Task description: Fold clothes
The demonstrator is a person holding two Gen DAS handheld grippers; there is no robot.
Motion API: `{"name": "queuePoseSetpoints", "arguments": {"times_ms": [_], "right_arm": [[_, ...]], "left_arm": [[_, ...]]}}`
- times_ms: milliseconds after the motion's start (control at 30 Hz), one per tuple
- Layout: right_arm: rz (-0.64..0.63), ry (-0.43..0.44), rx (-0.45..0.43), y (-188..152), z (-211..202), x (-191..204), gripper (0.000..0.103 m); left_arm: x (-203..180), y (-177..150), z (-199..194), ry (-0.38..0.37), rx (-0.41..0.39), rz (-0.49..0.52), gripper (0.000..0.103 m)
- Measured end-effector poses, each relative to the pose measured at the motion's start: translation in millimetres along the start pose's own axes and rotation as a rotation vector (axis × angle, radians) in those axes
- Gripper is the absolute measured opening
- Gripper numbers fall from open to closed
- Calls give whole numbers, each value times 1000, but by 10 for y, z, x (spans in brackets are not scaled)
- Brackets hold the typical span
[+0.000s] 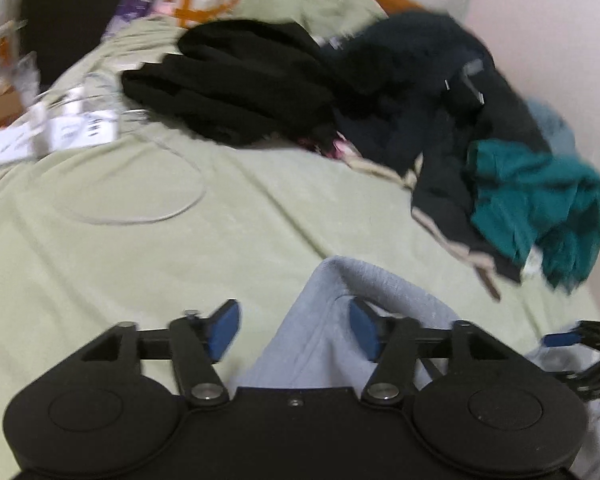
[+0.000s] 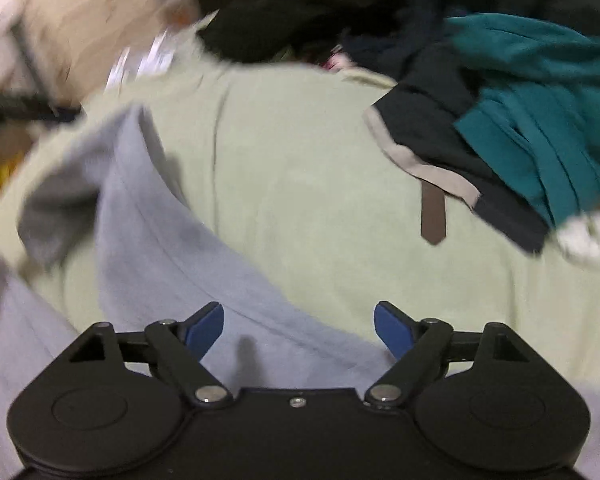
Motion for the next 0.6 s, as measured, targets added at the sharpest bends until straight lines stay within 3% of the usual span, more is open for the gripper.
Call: {"name": "queuePoseSetpoints", "arguments": {"times_ms": [100,200,233,300,367,433,467,500,600], "right_arm": [[-37,51,63,-7,122,11,84],[-74,103,126,-16,240,21,84],[-86,120,147,-19,278,24,79],[-111,154,189,-25,354,30,64],[-144,177,222,-33,417,46,39],[-220,138,204,-40,399,121,17],[-224,128,192,-30,378,111,11],[-221,122,173,-14,344,91,8],[-210,85,96,47,209,28,5]], "left_arm": [[99,-231,-186,10,6,-71,70],[168,-495,-232,41,20,-148,79],[184,-575,-217,57,29,-172,82],[206,-775,-144,77,68,-247,82],[196,-909,-98,75,75,-312,82],[150,-974,-50,69,52,-341,82],[132,-992,-16,66,46,-350,81],[131,-1009,24,68,47,-367,79],[164,-1009,66,72,41,-419,51]]}}
Point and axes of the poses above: each gripper's, at about its wrist camera, not at the fingertips, and z roughly the way its jaws point, x to its left, y to its top, the point moved 6 cm from there along z, roughly the way its jaws point, and after that the axes turned 8 degrees about y, right-handed, at the moved point
